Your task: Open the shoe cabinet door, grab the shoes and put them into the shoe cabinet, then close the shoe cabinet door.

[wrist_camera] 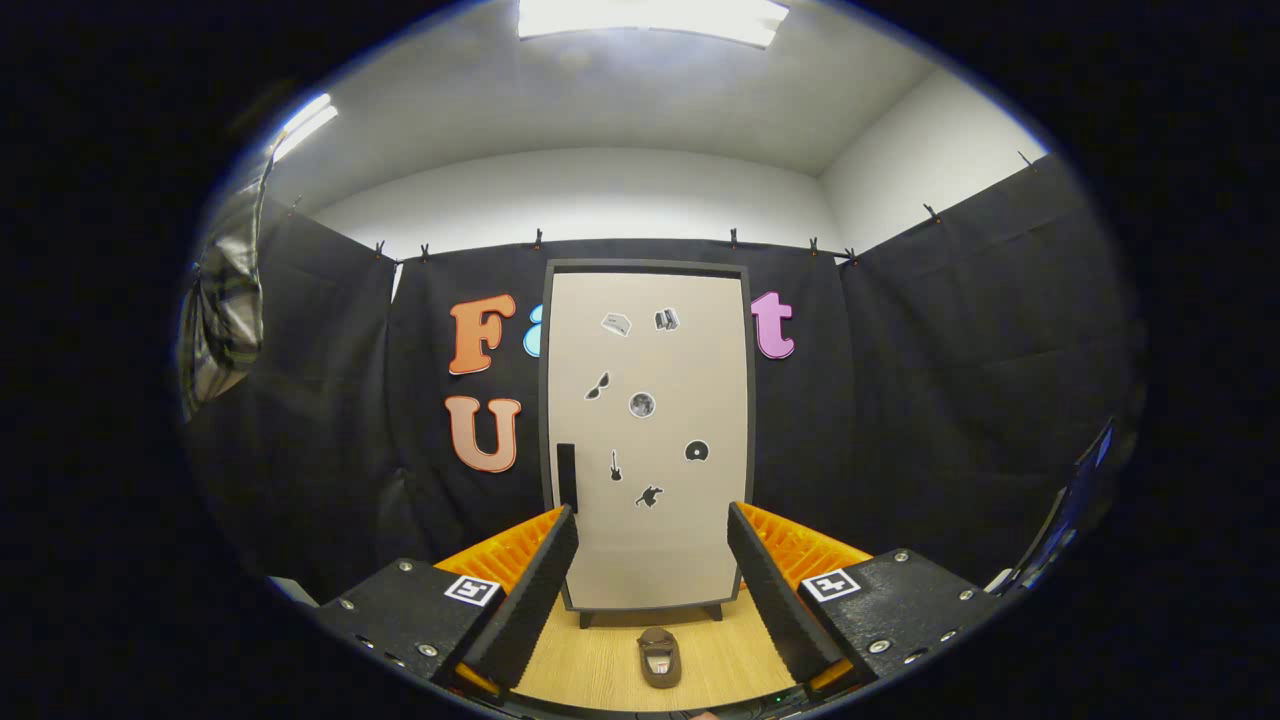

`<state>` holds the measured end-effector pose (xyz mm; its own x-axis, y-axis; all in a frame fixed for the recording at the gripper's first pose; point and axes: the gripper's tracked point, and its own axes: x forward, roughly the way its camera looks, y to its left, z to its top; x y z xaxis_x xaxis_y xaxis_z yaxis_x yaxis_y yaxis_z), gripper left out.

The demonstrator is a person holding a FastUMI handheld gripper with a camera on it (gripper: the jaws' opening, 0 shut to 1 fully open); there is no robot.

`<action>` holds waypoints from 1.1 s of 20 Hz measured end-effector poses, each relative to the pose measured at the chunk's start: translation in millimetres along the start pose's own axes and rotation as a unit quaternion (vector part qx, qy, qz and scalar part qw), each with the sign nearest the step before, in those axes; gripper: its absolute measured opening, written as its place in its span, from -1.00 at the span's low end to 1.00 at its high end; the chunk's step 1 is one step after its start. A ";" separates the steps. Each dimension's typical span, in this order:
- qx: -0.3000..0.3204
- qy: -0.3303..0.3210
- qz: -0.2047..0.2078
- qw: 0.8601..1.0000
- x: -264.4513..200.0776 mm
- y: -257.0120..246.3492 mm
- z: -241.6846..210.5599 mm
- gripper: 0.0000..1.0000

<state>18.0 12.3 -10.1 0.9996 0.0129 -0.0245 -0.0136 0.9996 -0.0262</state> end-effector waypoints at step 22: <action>0.021 0.007 0.015 1.000 119.3 68.5 -26.9 0.88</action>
<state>135.7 81.5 -41.7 0.9983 0.0430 -0.0395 -0.0424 0.9990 0.0164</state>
